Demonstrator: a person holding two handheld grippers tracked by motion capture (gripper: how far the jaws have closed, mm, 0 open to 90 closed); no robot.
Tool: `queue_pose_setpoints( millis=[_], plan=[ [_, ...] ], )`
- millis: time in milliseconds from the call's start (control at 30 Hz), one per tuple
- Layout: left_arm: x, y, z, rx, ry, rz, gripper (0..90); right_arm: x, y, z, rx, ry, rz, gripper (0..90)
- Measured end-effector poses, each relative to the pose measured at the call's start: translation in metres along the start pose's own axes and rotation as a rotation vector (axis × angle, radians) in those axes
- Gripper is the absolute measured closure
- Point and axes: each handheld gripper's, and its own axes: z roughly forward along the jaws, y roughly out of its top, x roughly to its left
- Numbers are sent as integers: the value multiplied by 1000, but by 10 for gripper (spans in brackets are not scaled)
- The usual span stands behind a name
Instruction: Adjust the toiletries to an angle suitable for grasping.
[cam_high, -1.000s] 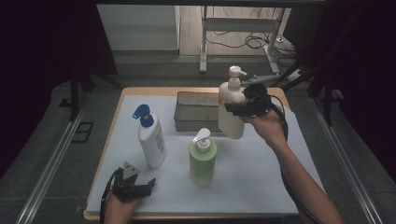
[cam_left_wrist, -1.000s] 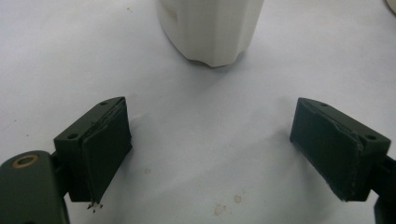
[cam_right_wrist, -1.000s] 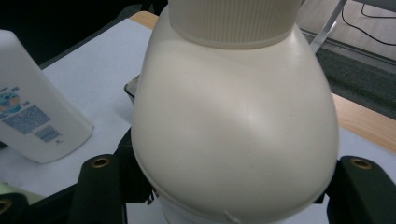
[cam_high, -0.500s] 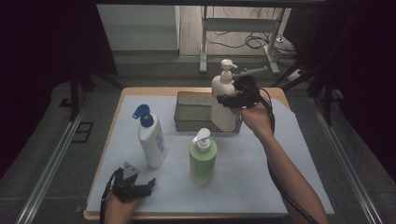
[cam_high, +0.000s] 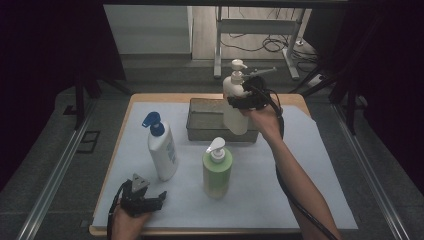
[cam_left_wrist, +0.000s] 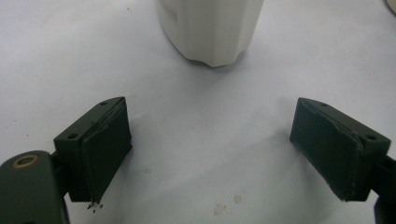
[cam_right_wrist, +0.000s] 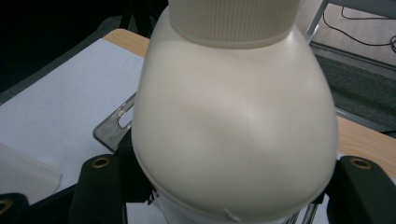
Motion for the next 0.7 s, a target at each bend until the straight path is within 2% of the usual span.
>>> queue_pose_setpoints(
  millis=[400, 533, 700],
  plan=[
    [0, 0, 0, 0, 0, 0, 121, 0, 6, 27, -10, -18, 21, 373],
    [0, 0, 0, 0, 0, -1, 121, -2, 6, 35, -24, -25, 42, 373],
    [0, 0, 0, 0, 0, -1, 121, -1, 6, 45, -17, -41, 42, 373]
  ],
)
